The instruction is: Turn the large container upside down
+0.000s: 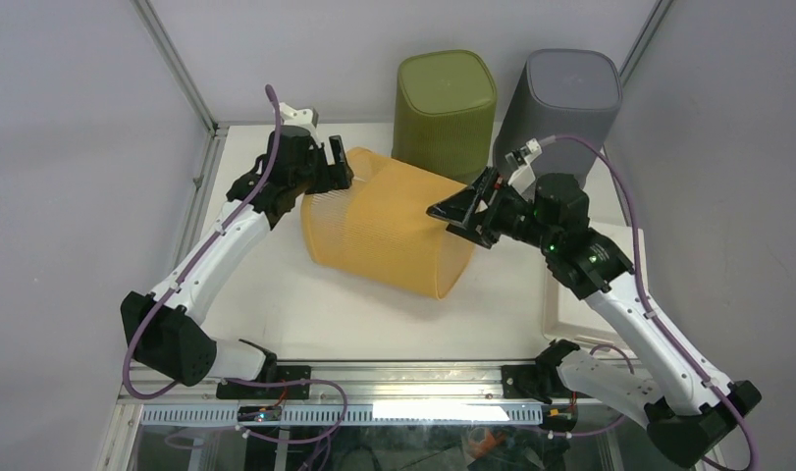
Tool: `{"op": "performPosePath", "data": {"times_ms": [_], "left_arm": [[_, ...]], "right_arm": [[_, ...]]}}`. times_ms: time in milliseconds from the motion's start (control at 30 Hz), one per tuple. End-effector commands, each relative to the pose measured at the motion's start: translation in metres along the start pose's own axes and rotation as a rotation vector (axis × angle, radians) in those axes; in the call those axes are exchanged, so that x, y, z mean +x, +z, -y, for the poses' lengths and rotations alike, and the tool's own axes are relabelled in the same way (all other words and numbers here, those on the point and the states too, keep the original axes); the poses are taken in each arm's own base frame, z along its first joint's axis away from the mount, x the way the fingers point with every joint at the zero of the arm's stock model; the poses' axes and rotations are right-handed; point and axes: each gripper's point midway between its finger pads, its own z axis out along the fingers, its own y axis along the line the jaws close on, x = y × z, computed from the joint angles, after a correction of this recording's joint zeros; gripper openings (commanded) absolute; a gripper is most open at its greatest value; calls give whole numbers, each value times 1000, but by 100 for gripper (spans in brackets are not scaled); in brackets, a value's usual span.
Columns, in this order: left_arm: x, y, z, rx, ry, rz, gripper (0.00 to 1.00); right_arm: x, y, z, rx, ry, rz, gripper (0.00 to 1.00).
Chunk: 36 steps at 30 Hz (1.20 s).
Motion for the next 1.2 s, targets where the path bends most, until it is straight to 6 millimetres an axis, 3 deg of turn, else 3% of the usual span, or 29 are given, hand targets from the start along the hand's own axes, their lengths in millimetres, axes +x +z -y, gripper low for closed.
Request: {"op": "performPosePath", "data": {"times_ms": [0, 100, 233, 400, 567, 767, 1000, 1167], "left_arm": [[63, -14, 53, 194, -47, -268, 80], [61, -13, 57, 208, -54, -265, 80], [67, -10, 57, 219, -78, -257, 81], [85, 1, 52, 216, -107, -275, 81], [84, 7, 51, 201, -102, -267, 81], [58, 4, 56, 195, -85, -214, 82], [-2, -18, 62, 166, -41, -87, 85], [-47, -49, 67, 169, -27, 22, 86]], "right_arm": [[-19, -33, -164, -524, -213, 62, 93], [-20, -25, -183, -559, -246, 63, 93], [-12, -5, -188, -572, -257, 30, 94], [5, 26, -160, -500, -246, -20, 94], [12, 34, -127, -404, -227, -20, 94], [3, 19, -93, -178, -342, 16, 93], [-7, -26, -30, 156, -516, 35, 94], [-10, -59, -23, 223, -595, 31, 94]]}}
